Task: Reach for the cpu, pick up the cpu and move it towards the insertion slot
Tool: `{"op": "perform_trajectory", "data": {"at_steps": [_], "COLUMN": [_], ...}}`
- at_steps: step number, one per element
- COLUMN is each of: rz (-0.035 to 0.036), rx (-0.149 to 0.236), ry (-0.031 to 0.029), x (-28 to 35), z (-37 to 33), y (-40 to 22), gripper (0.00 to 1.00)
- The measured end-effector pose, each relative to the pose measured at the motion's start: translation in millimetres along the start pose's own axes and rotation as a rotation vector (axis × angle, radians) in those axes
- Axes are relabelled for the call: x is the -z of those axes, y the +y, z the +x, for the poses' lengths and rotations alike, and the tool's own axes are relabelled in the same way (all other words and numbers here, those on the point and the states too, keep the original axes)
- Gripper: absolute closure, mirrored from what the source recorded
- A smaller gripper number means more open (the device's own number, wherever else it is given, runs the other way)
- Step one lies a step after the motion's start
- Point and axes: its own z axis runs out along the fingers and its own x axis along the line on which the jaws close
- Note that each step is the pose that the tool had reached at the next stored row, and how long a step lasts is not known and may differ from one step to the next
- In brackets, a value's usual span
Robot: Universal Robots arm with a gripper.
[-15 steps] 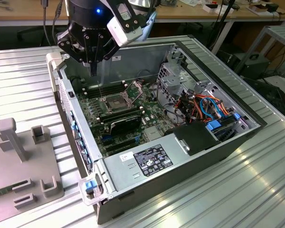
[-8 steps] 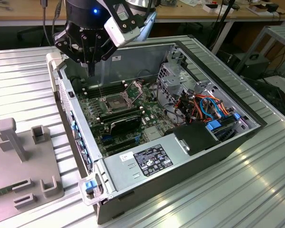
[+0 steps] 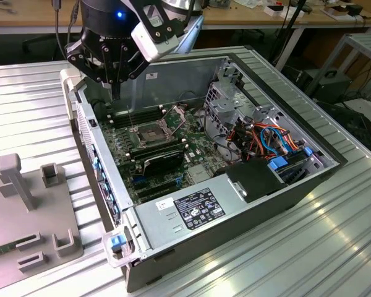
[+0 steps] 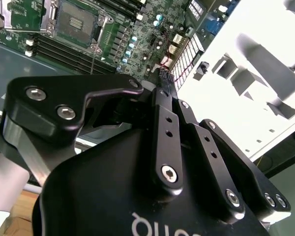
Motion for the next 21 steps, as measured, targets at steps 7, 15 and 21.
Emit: {"op": "perform_trajectory", "data": {"at_steps": [7, 15, 21], "rz": [0.0000, -0.0001, 0.0000], "rx": [0.000, 0.000, 0.000], "ry": [0.0001, 0.0001, 0.0002], "x": [-0.1, -0.2, -0.3], "z": [4.3, 9.0, 13.3], "y": [-0.4, -0.7, -1.0], "gripper": [0.89, 0.89, 0.89]}}
